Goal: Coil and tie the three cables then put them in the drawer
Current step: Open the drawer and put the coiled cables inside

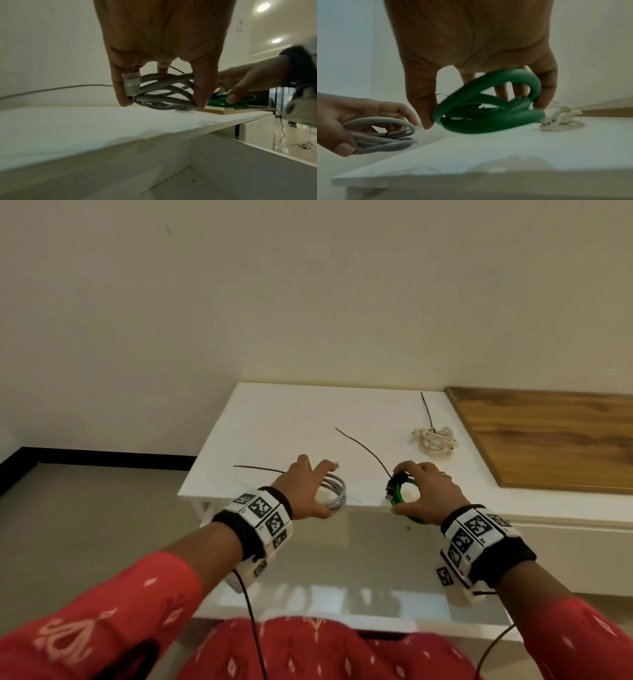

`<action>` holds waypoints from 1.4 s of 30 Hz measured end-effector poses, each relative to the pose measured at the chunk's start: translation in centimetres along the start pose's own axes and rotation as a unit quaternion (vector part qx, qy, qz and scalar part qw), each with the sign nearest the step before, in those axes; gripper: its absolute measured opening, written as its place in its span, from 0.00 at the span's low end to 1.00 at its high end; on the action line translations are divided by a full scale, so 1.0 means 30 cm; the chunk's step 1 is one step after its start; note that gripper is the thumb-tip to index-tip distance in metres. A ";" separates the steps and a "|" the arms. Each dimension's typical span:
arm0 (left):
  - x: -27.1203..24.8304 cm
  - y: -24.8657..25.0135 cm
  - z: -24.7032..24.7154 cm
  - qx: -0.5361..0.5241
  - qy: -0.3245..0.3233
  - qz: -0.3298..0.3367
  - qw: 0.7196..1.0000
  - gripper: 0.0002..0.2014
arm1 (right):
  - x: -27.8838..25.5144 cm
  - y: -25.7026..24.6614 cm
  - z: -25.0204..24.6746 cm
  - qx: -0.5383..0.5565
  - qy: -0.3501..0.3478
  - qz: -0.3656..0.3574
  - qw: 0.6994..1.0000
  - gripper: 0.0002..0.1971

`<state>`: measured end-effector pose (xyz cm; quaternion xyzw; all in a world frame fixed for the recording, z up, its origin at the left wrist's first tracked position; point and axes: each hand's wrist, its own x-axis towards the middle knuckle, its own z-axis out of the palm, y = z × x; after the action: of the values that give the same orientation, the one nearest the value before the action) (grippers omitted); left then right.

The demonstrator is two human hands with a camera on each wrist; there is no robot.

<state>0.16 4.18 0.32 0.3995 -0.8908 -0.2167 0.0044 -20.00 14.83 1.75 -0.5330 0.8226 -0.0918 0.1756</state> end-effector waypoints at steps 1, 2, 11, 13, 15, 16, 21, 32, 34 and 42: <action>-0.047 -0.029 -0.019 0.016 -0.009 -0.006 1.000 0.37 | -0.019 -0.034 0.006 0.000 -0.011 -0.016 1.000 0.32; -0.084 -0.057 -0.035 0.035 -0.018 -0.009 0.999 0.35 | -0.032 -0.063 0.010 -0.001 -0.022 -0.031 0.999 0.32; -0.250 -0.247 -0.047 0.147 -0.140 -0.053 0.978 0.28 | -0.088 -0.299 0.142 -0.058 -0.219 -0.137 0.964 0.31; -0.234 -0.265 -0.030 0.160 -0.157 -0.048 0.973 0.29 | -0.070 -0.330 0.188 -0.080 -0.245 -0.145 0.955 0.31; -0.205 -0.285 -0.009 0.175 -0.175 -0.042 0.968 0.29 | -0.047 -0.354 0.239 -0.095 -0.260 -0.142 0.950 0.32; -0.190 -0.293 0.003 0.186 -0.186 -0.040 0.964 0.29 | -0.035 -0.361 0.266 -0.097 -0.265 -0.137 0.949 0.32; -0.144 -0.330 0.071 0.215 -0.206 -0.050 0.953 0.31 | 0.023 -0.371 0.376 -0.125 -0.275 -0.116 0.946 0.34; 0.009 -0.436 0.252 0.204 -0.235 -0.085 0.946 0.30 | 0.228 -0.355 0.525 -0.150 -0.276 -0.117 0.942 0.37; 0.028 -0.458 0.311 0.213 -0.246 -0.091 0.941 0.29 | 0.254 -0.331 0.579 -0.157 -0.288 -0.125 0.936 0.36; 0.103 -0.545 0.542 0.198 -0.319 -0.092 0.922 0.36 | 0.306 -0.236 0.761 -0.169 -0.282 -0.162 0.930 0.37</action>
<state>6.71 -1.39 -21.28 0.3824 -0.8288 -0.1510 -0.3795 -8.59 4.38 -18.66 -0.6847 0.6451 0.1754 0.2903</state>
